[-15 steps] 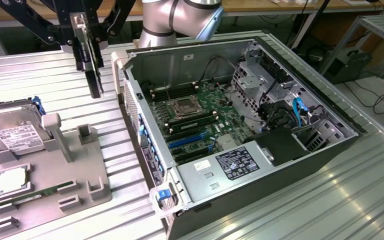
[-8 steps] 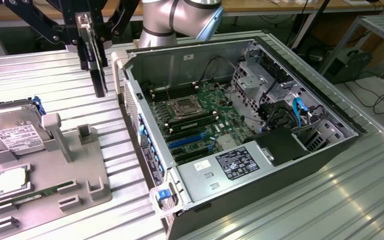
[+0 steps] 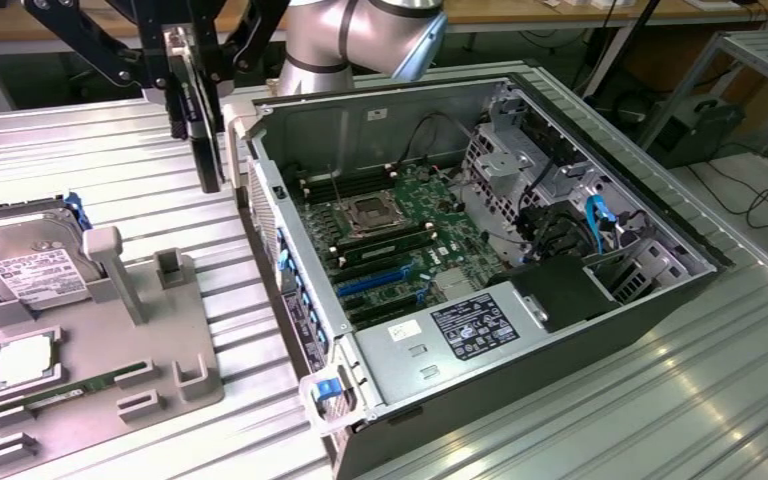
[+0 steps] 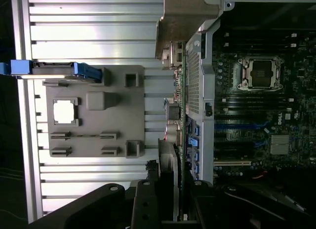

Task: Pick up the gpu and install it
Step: 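Pick up the gpu and move the gpu toward the slot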

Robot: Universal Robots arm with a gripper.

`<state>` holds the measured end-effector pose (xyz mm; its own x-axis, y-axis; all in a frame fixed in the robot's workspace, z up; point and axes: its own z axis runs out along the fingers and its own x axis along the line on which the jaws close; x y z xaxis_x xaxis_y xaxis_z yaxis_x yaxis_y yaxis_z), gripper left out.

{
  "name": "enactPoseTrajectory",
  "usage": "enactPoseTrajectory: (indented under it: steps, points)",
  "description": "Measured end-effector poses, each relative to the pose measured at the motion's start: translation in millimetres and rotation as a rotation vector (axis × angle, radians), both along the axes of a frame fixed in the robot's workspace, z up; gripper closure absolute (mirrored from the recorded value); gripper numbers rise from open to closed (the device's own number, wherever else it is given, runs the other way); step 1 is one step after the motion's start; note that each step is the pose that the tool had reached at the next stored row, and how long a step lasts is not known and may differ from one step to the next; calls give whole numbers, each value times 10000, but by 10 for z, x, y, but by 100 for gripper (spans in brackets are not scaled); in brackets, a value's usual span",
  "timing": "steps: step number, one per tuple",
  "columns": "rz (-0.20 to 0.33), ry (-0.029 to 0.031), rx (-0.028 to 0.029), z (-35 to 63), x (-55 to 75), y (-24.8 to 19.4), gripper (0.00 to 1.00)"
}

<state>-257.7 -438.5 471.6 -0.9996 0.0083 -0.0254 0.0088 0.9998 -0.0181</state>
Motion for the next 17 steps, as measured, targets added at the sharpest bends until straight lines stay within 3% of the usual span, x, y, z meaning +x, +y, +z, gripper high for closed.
enactPoseTrajectory:
  steps: [17]
  points:
    - [0, 0, -1, 0, 160, 0, 72]
